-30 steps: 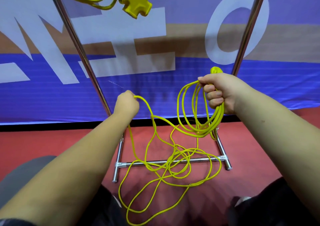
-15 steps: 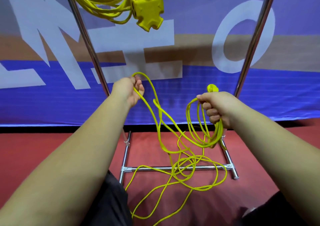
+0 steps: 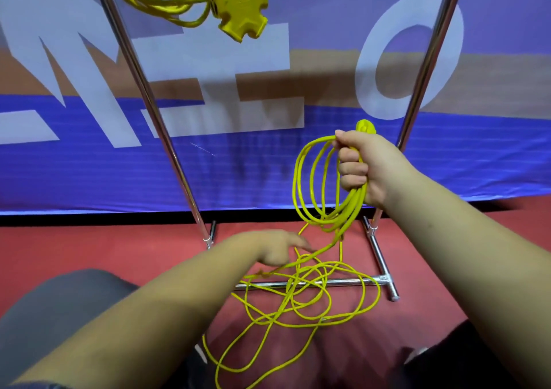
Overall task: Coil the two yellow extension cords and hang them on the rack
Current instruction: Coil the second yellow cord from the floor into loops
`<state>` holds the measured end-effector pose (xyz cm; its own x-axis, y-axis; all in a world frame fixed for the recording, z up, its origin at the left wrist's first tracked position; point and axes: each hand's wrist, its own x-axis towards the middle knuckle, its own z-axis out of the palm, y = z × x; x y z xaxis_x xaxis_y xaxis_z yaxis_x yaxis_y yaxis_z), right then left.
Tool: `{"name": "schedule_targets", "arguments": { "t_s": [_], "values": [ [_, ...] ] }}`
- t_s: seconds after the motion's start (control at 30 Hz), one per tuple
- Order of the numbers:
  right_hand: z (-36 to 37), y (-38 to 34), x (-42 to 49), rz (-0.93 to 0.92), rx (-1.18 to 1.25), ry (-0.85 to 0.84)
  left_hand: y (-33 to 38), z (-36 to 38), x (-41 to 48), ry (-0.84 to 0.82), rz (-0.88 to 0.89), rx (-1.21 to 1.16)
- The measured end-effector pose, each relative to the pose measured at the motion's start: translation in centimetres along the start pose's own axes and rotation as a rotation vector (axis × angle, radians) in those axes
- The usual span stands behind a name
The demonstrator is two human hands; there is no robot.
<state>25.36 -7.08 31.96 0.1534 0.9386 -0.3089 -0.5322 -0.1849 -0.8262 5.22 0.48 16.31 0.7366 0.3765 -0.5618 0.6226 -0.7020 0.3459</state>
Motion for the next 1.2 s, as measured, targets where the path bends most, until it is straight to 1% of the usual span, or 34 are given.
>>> {"name": "schedule_targets", "arguments": {
  "t_s": [0.03,0.1,0.17,0.2,0.27,0.37,0.43,0.47,0.53,0.63,0.73,0.83,0.87,0.97,1.03,1.1,1.2],
  "values": [
    [0.2,0.0,0.0,0.001,0.027,-0.009,0.5,1.4,0.5,-0.044,0.015,-0.042],
    [0.5,-0.1,0.1,-0.009,0.058,-0.031,1.5,3.5,1.4,-0.184,0.025,-0.149],
    [0.6,-0.3,0.0,-0.027,0.049,-0.055,2.1,4.8,1.8,-0.296,-0.004,-0.306],
    [0.5,-0.4,-0.1,-0.035,0.033,-0.068,2.1,5.1,1.7,-0.328,-0.026,-0.336],
    [0.3,-0.9,-0.4,-0.051,-0.004,-0.082,1.0,5.4,1.4,-0.345,-0.086,-0.268],
    [-0.4,-1.4,-0.7,-0.073,-0.029,-0.071,-1.2,5.7,1.1,-0.444,-0.103,-0.073],
    [-0.9,-1.7,-0.7,-0.079,-0.039,-0.064,-1.7,5.8,0.9,-0.452,-0.131,0.005],
    [-1.1,-1.8,-0.7,-0.079,-0.046,-0.062,-1.8,5.8,0.8,-0.427,-0.157,0.026],
    [-1.4,-2.1,-0.7,-0.084,-0.058,-0.056,-2.3,5.7,0.7,-0.375,-0.222,-0.013],
    [-1.7,-2.7,-0.7,-0.109,-0.075,-0.036,-3.7,5.1,0.7,-0.282,-0.246,-0.037],
    [-2.1,-2.9,-0.5,-0.142,-0.132,-0.006,-4.5,4.2,1.2,-0.177,-0.184,-0.011],
    [-2.4,-2.7,-0.2,-0.185,-0.263,0.030,-4.6,1.8,1.0,0.054,-0.108,-0.027],
    [-2.4,-2.5,-0.2,-0.201,-0.318,0.042,-4.6,0.7,0.8,0.151,-0.100,-0.065],
    [-2.2,-1.7,-0.2,-0.238,-0.491,0.080,-3.8,-3.0,-0.4,0.433,-0.094,-0.277],
    [-2.1,-1.1,-0.2,-0.239,-0.593,0.092,-2.7,-5.4,-1.5,0.568,-0.077,-0.436],
    [-2.2,-0.4,-0.1,-0.232,-0.671,0.098,-1.5,-7.5,-2.6,0.643,-0.039,-0.604],
    [-2.6,0.6,0.3,-0.231,-0.724,0.135,0.1,-9.9,-4.2,0.685,0.030,-0.842]
  ]
}}
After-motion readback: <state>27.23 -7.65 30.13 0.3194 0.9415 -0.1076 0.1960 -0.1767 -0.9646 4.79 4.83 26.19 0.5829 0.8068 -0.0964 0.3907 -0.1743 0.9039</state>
